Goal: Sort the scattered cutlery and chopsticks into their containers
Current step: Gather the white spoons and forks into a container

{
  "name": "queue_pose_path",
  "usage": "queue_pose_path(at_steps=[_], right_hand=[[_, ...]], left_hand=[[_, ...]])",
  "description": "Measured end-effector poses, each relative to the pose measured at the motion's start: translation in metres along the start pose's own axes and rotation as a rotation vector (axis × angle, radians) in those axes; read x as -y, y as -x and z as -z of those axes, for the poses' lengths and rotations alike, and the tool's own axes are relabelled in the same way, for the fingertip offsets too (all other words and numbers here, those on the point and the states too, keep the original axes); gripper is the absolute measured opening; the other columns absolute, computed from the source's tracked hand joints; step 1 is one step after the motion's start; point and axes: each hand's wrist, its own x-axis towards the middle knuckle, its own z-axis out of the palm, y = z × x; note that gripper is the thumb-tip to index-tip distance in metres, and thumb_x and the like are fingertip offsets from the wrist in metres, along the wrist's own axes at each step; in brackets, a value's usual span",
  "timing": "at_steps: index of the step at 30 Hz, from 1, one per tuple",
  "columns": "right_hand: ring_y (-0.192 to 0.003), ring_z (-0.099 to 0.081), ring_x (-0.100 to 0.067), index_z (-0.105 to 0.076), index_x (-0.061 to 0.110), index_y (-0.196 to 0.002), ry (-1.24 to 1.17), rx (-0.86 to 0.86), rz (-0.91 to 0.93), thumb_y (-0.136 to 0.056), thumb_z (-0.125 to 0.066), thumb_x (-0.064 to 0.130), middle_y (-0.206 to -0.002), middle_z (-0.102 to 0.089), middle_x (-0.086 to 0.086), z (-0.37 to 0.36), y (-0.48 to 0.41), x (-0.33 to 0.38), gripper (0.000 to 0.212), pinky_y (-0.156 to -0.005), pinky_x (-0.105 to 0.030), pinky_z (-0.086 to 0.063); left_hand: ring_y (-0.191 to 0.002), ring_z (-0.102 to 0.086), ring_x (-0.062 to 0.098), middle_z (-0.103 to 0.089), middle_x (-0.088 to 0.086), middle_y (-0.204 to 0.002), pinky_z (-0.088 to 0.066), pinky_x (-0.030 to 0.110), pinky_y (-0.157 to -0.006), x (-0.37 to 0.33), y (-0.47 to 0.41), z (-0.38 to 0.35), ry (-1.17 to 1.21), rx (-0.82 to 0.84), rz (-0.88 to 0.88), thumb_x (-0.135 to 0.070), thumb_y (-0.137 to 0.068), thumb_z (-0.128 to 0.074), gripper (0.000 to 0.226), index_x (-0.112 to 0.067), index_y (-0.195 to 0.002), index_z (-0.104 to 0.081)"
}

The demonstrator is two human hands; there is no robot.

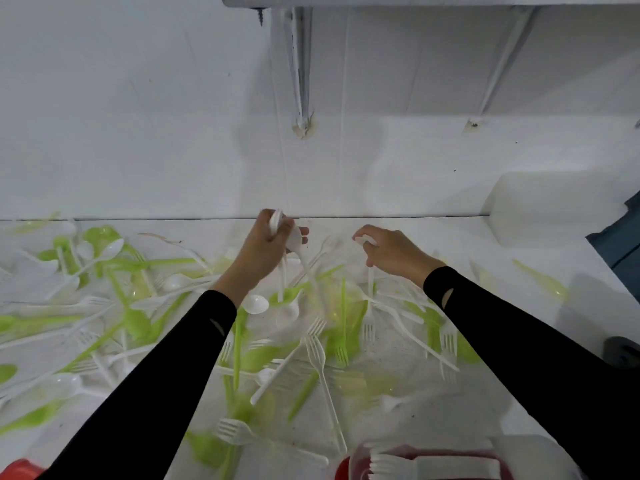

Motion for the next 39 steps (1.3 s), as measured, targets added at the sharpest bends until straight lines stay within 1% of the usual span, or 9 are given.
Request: queue_pose_path(at_steps=[2,5,8,11,17,20,27,32,39], right_hand=[[-0.088,-0.062,-0.023,-0.061,0.018,-0.108,-0.110,0.065,-0.043,-0.095,-0.040,0.015,-0.083,-0.060,0.007,-0.008,0.007,-0.002,0.025,-0.064,-0.025,-0.047],[-0.092,-0.063,-0.025,-0.063,0.013,-0.101,-0.005,0.098,-0.055,-0.092,-0.048,0.025,-0.097,-0.067,-0.003,-0.021,0.012,-0.010,0.022,-0.078,-0.032,-0.050],[-0.103,-0.061,-0.024,-0.065,0.012,-0.113,0.040,0.158,-0.063,-0.088,-0.057,0.029,-0.112,-0.066,-0.006,-0.034,0.017,-0.016,0.031,-0.088,-0.034,-0.050],[-0.115,-0.057,-0.023,-0.063,0.016,-0.122,0.143,0.185,-0.045,-0.085,-0.065,0.033,-0.122,-0.062,-0.004,-0.044,0.021,-0.017,0.041,-0.095,-0.037,-0.049],[-0.091,-0.060,-0.021,-0.058,0.019,-0.085,0.166,0.129,-0.017,-0.081,-0.074,0.033,-0.087,-0.059,0.005,-0.047,0.022,-0.020,0.022,-0.074,-0.033,-0.046],[-0.090,-0.059,-0.024,-0.057,0.015,-0.096,0.071,0.046,-0.031,-0.087,-0.070,0.029,-0.092,-0.063,0.000,-0.035,0.020,-0.017,0.021,-0.071,-0.030,-0.041],[-0.107,-0.058,-0.029,-0.045,0.021,-0.137,0.128,-0.056,0.045,-0.097,-0.048,0.024,-0.125,-0.060,-0.007,-0.016,0.014,0.010,0.040,-0.083,-0.033,-0.044],[-0.079,-0.056,-0.019,-0.066,0.011,-0.112,0.119,0.058,0.267,-0.099,-0.055,0.025,-0.106,-0.067,-0.004,-0.036,0.011,0.047,0.022,-0.074,-0.029,-0.043],[-0.105,-0.060,-0.026,-0.063,0.021,-0.108,0.387,0.269,0.157,-0.088,-0.068,0.037,-0.111,-0.062,0.001,-0.055,0.006,0.058,0.026,-0.078,-0.032,-0.041]], left_hand=[[-0.075,-0.072,0.029,-0.067,0.016,-0.090,-0.057,0.032,-0.067,-0.012,0.004,0.006,0.061,-0.036,-0.020,-0.019,-0.106,-0.040,0.007,-0.015,-0.100,-0.043],[-0.063,-0.067,0.025,-0.058,0.009,-0.086,-0.057,0.030,-0.060,-0.013,0.008,0.016,-0.056,0.005,-0.021,-0.023,-0.105,-0.041,0.012,-0.014,-0.109,-0.048],[-0.063,-0.060,0.013,-0.060,-0.001,-0.088,-0.051,0.022,-0.064,0.002,0.013,0.021,-0.498,0.106,-0.093,-0.024,-0.097,-0.059,0.010,-0.017,-0.104,-0.059],[-0.085,-0.062,0.018,-0.067,0.002,-0.090,-0.040,0.021,-0.074,0.028,0.018,0.029,-0.846,0.232,-0.171,-0.026,-0.084,-0.076,0.019,-0.012,-0.097,-0.070],[-0.098,-0.061,0.020,-0.064,0.005,-0.102,-0.044,0.029,-0.092,0.063,0.022,0.065,-1.001,0.290,-0.069,-0.014,-0.074,-0.081,0.033,-0.016,-0.106,-0.074],[-0.103,-0.058,0.022,-0.062,0.001,-0.105,-0.045,0.035,-0.092,0.079,0.026,0.074,-1.090,0.305,-0.066,-0.016,-0.075,-0.079,0.027,-0.020,-0.101,-0.074],[-0.080,-0.056,0.034,-0.065,0.008,-0.088,-0.038,0.035,-0.072,0.082,0.034,0.082,-0.945,0.118,-0.376,-0.012,-0.078,-0.070,0.024,-0.019,-0.098,-0.058],[-0.081,-0.066,0.027,-0.071,0.006,-0.091,-0.048,0.033,-0.067,0.053,0.034,0.090,-0.688,-0.163,-0.360,-0.012,-0.093,-0.064,0.018,-0.007,-0.102,-0.050],[-0.075,-0.073,0.021,-0.073,0.004,-0.092,-0.057,0.038,-0.070,0.030,0.043,0.105,-0.325,-0.105,-0.159,-0.009,-0.099,-0.052,0.012,-0.018,-0.102,-0.046]])
